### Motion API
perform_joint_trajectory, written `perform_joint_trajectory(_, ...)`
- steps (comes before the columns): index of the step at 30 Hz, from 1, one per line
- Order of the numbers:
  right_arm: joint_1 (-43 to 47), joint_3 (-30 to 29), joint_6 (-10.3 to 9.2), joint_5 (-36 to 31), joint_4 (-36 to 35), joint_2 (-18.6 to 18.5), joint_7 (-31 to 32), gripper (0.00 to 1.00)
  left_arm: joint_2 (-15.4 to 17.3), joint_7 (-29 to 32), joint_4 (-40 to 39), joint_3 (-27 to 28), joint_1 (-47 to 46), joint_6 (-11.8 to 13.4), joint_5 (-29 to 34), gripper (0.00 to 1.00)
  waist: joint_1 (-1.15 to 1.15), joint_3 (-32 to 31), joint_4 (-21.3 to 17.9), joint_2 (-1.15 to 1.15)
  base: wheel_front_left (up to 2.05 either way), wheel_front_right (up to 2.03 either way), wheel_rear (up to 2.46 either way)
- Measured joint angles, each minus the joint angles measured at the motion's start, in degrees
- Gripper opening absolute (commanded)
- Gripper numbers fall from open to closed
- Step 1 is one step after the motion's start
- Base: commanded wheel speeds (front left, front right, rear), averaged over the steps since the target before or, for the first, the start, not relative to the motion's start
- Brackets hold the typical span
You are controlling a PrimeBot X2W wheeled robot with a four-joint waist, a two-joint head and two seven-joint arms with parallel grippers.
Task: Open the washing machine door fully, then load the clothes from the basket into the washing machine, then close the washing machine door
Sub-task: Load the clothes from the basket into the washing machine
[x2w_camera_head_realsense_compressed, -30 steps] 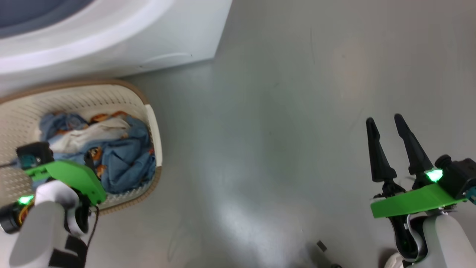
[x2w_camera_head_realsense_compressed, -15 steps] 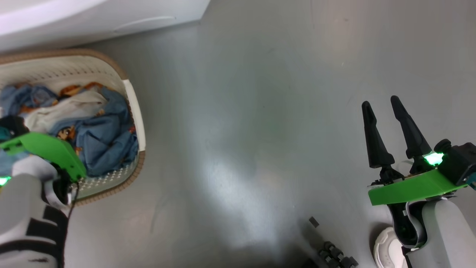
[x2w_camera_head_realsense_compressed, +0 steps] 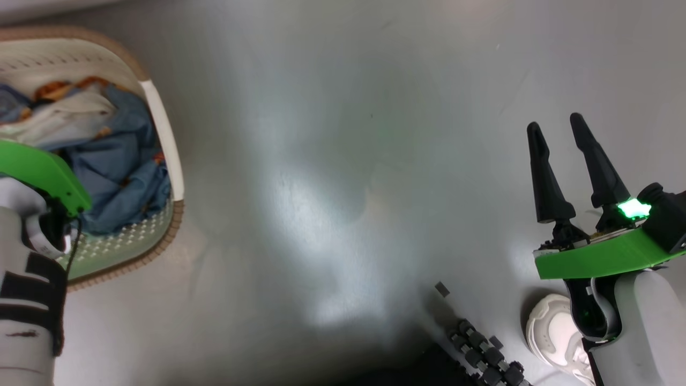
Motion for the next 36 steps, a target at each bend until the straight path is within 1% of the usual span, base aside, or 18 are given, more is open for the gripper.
perform_joint_trajectory(5, -0.76, -0.01, -0.01, 0.04, -0.44, -0.14, -0.13, 1.0, 0.8, -0.16, 1.36, -0.41, -2.2, 0.03, 0.0, 1.0, 0.0, 2.55, -0.62, 0.0, 0.0, 0.0, 0.0)
perform_joint_trajectory(16, -1.41, -0.27, -0.01, 1.16, -1.05, -0.54, -0.13, 1.0, 1.07, -2.22, 2.7, -1.57, -6.01, 1.11, 0.13, 1.0, 0.0, 6.64, -1.98, 0.0, 0.0, 0.0, 0.0)
perform_joint_trajectory(17, -1.42, -0.33, 0.0, 1.18, -1.07, -0.57, -0.13, 1.0, 0.94, -2.65, 2.83, -1.59, -6.36, 1.11, 0.13, 0.94, 0.0, 6.92, -2.09, 0.0, 0.0, 0.0, 0.0)
perform_joint_trajectory(18, -1.42, -0.42, 0.0, 1.21, -1.07, -0.57, -0.13, 1.0, 0.85, -3.2, 2.92, -1.85, -6.59, 1.1, 0.18, 0.56, 0.0, 7.16, -2.16, 0.0, 0.0, 0.0, 0.0)
perform_joint_trajectory(19, -1.43, -0.51, -0.01, 1.4, -1.05, -0.57, -0.13, 1.0, 0.83, -3.93, 3.07, -2.15, -6.75, 1.12, 0.38, 0.25, 0.0, 7.37, -2.19, 0.0, 0.0, 0.0, 0.0)
perform_joint_trajectory(20, -1.43, -0.58, -0.01, 1.51, -1.02, -0.57, -0.13, 1.0, 0.75, -4.69, 3.15, -2.33, -6.81, 1.12, 0.56, 0.0, 0.0, 7.48, -2.16, 0.0, 0.0, 0.0, 0.0)
perform_joint_trajectory(24, -2.07, -0.76, 0.0, 1.57, -0.82, -0.51, -0.13, 1.0, -0.05, -7.49, 4.43, -2.38, -6.72, 0.97, 0.47, 0.0, 0.0, 6.93, -1.82, 0.0, 0.0, 0.0, 0.0)
perform_joint_trajectory(29, -2.08, -1.15, 0.0, 1.57, -0.62, -0.46, -0.13, 1.0, -1.12, -11.45, 6.08, -1.58, -4.54, -1.0, -1.19, 0.0, 0.0, 4.8, -1.19, 0.0, 0.0, 0.0, 0.0)
perform_joint_trajectory(36, -1.82, -2.29, 0.0, 1.56, 0.0, -0.22, -0.13, 1.0, -3.57, -18.34, 6.94, -0.93, 0.51, -2.55, -2.63, 0.0, 0.0, 0.21, 0.25, 0.0, 0.0, 0.0, 0.0)
